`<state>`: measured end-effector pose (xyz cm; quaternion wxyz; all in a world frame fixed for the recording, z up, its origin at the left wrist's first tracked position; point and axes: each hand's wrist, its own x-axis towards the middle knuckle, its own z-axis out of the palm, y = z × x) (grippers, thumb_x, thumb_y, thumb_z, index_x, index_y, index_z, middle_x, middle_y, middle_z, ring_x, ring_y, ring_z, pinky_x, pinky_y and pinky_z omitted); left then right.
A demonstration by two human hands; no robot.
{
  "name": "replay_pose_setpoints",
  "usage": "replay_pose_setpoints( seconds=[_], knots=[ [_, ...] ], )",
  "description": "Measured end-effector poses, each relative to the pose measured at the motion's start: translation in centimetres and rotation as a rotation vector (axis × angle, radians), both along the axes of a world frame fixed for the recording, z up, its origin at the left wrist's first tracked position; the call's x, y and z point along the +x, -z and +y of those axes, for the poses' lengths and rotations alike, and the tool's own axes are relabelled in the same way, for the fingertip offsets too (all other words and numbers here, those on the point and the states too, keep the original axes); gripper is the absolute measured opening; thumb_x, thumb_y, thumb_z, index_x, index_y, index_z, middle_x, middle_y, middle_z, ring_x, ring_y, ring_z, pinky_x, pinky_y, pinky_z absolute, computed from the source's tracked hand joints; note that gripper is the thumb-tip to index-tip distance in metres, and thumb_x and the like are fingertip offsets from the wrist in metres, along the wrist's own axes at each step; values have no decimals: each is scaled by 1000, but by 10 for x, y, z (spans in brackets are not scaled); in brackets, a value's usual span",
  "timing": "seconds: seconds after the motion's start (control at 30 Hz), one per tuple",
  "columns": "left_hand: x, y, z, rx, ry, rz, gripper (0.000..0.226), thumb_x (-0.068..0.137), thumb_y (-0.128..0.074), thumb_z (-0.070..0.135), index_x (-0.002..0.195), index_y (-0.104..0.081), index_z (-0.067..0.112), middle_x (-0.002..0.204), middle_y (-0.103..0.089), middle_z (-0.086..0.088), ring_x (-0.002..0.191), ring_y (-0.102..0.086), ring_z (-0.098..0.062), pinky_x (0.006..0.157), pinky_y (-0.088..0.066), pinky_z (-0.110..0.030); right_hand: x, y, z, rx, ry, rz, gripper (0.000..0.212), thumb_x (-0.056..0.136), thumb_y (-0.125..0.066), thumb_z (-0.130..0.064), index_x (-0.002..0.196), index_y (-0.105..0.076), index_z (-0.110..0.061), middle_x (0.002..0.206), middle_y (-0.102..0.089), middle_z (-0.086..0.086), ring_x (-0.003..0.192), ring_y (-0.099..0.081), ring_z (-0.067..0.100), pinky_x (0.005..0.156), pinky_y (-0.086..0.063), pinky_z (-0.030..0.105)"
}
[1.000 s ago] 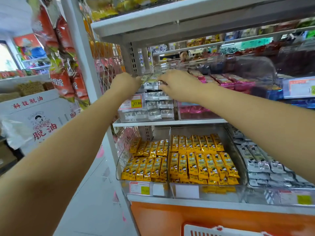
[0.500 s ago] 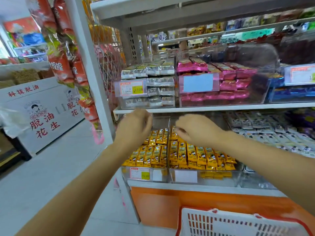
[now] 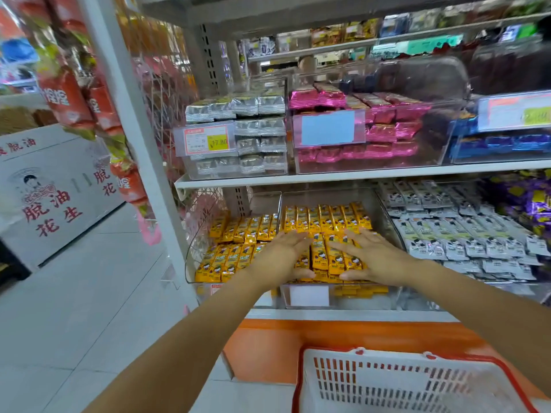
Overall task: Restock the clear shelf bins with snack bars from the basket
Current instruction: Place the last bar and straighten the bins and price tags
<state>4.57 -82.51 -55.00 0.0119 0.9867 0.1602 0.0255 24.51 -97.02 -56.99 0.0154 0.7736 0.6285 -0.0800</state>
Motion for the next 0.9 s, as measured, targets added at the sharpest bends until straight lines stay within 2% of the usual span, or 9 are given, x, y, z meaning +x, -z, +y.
replay_pose_setpoints(
  seconds=[0.1, 0.33, 0.6, 0.7, 0.77, 0.8, 0.83, 0.87, 0.9],
  knots=[
    [21, 7, 7, 51, 11, 125, 93, 82, -53, 63, 153, -9, 21, 160, -4, -3, 147, -2, -24, 118, -3, -41, 2, 5, 6, 4, -47, 2, 80, 74, -29, -81, 143, 4, -58, 159, 17, -6, 146, 17, 25, 117, 3, 56],
    [36, 8, 12, 237, -16, 225, 89, 86, -42, 66, 153, -5, 18, 160, -5, 2, 146, -14, -21, 109, -32, -36, 9, 11, 12, 32, -87, -44, 82, 73, -25, -79, 144, 6, -54, 159, 16, -5, 146, 15, 25, 116, 3, 57],
    [39, 6, 12, 183, -50, 231, 92, 84, -46, 66, 153, -6, 20, 160, -6, 2, 146, -14, -20, 108, -32, -38, 11, 11, 17, 39, -86, -38, 75, 87, -37, -67, 147, 4, -49, 159, 16, -2, 147, 14, 26, 117, 5, 55],
    [37, 2, 9, 120, -74, 229, 94, 82, -52, 64, 152, -8, 20, 160, -8, 1, 145, -17, -21, 107, -35, -38, 8, 6, 12, 47, -102, 5, 77, 85, -38, -70, 146, 5, -50, 158, 16, -7, 145, 17, 19, 116, 7, 46],
    [30, -4, -1, 13, -73, 157, 91, 82, -58, 59, 151, -16, 18, 159, -12, -2, 143, -20, -23, 107, -36, -40, -2, -4, 2, 187, -118, 92, 71, 87, -40, -65, 149, -11, -45, 159, -5, -9, 146, -3, 12, 117, -8, 37],
    [25, -5, -9, -4, -57, 66, 84, 84, -58, 56, 149, -24, 16, 156, -21, -4, 141, -26, -24, 106, -38, -39, -8, -11, -3, 311, -129, 134, 58, 92, -44, -56, 146, -31, -37, 152, -30, -6, 138, -28, 10, 111, -26, 33],
    [20, -6, -16, -5, -39, -50, 72, 86, -57, 53, 144, -35, 15, 149, -34, -5, 134, -37, -22, 101, -43, -38, -14, -17, -9, 421, -145, 172, 39, 96, -47, -45, 130, -53, -27, 128, -53, -3, 115, -49, 8, 96, -40, 30],
    [16, -7, -23, -34, -21, -162, 57, 89, -55, 50, 134, -48, 15, 135, -48, -4, 122, -48, -20, 92, -47, -36, -18, -22, -13, 466, -156, 208, 26, 98, -48, -36, 105, -64, -17, 98, -61, -3, 87, -54, 8, 78, -44, 29],
    [13, -7, -29, -113, -14, -221, 43, 92, -53, 47, 120, -58, 15, 117, -59, -3, 107, -56, -18, 82, -50, -34, -21, -27, -16, 425, -136, 238, 31, 99, -46, -32, 83, -62, -11, 75, -55, -3, 67, -49, 9, 66, -40, 30]
  ],
)
